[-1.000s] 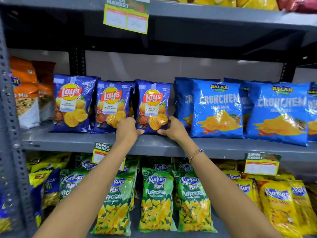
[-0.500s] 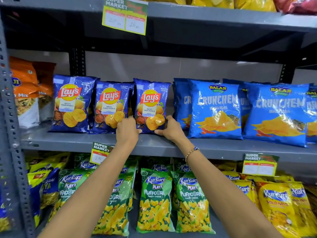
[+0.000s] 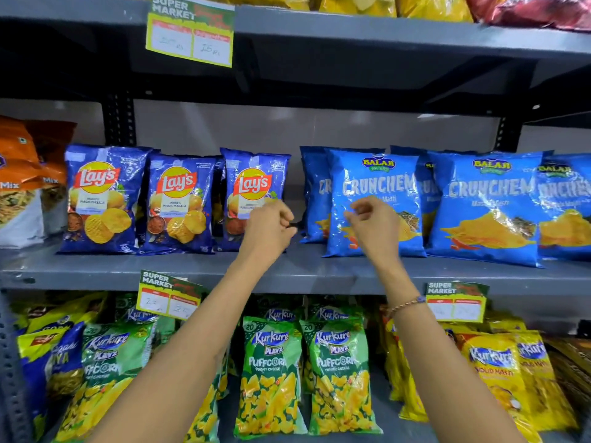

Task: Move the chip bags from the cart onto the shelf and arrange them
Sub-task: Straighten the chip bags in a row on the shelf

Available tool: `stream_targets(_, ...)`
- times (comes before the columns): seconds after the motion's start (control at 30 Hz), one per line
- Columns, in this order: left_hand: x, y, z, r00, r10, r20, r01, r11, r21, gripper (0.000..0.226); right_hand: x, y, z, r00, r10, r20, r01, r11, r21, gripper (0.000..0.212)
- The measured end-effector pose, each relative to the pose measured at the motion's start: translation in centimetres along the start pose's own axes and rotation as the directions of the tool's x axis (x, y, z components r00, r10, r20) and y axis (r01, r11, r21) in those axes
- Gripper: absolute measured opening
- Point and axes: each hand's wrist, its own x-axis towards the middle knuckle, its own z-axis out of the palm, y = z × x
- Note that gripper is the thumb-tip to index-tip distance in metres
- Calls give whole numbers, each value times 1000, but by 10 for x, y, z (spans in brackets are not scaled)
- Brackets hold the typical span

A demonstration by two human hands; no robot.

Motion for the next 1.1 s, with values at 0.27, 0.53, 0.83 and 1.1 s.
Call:
stream_targets(0.27,11,36,69,891,-125,437,217,962,-166,43,37,86,-82,888,319,330,-244,937,-250,92)
stream_targets(0.53,13,39,79,920,-222,323,279,950,-140,33,43,105,-73,845,372,384,-348,928,-131,72)
stream_targets(0.83,23,10,70,912,-321,254,338,941,-23,59,39,91,-44,873,323,366,-306,946,-104,99)
stream_targets(1.1,19,12,74,913,-334,232,327,942,72,67,36,92,-47,874,278,399,-247,961,-128,93)
